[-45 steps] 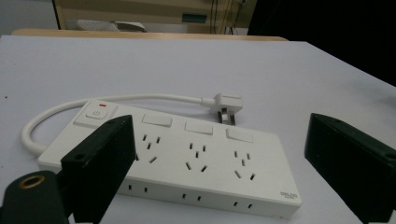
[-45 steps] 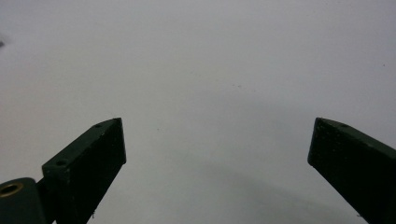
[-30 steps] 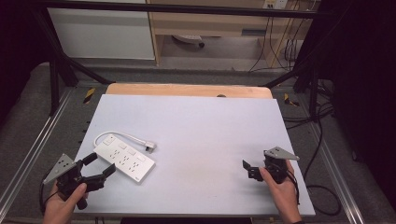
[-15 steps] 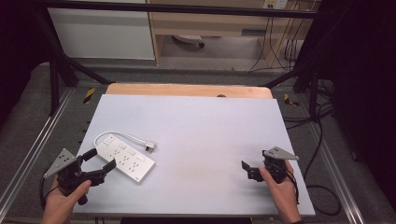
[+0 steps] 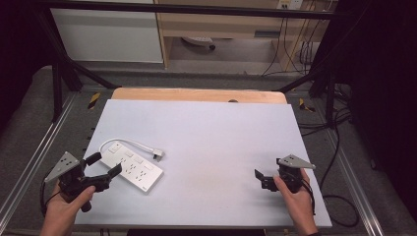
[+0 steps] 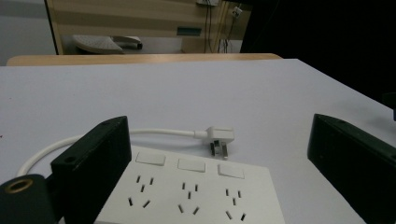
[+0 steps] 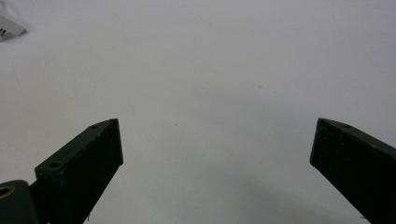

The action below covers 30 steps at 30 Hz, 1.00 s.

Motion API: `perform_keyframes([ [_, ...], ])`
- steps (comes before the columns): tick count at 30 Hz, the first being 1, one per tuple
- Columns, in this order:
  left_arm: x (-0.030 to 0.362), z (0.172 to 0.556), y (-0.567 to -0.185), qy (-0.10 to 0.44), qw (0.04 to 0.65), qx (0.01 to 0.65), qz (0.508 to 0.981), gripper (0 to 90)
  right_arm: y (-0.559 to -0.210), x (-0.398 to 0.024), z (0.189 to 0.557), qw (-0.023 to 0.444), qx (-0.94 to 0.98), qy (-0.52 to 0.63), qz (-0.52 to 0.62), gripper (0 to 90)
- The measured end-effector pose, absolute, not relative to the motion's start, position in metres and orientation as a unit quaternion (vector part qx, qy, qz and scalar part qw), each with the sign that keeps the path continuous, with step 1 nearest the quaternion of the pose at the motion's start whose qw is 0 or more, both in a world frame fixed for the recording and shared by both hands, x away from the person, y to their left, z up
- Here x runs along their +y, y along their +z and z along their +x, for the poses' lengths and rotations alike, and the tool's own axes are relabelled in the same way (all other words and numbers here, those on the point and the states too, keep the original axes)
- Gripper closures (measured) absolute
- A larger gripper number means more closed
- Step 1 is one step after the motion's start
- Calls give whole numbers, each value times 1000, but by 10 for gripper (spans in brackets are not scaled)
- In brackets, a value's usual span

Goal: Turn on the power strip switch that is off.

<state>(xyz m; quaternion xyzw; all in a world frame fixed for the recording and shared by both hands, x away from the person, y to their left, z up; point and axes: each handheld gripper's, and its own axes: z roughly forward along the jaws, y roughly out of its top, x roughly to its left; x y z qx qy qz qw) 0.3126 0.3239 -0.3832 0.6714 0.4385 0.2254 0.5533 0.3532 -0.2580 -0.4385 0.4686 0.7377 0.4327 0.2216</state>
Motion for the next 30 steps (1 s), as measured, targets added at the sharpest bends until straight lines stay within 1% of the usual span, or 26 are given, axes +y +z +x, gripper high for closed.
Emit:
perform_keyframes([
  [12, 323, 318, -376, 231, 554, 440, 668, 69, -438, -260, 353, 220, 734, 439, 469, 29],
  [15, 322, 320, -375, 242, 552, 440, 666, 77, -437, -261, 353, 221, 732, 441, 470, 29],
  [30, 308, 335, -376, 228, 545, 437, 678, 75, -437, -263, 353, 220, 729, 446, 470, 25],
])
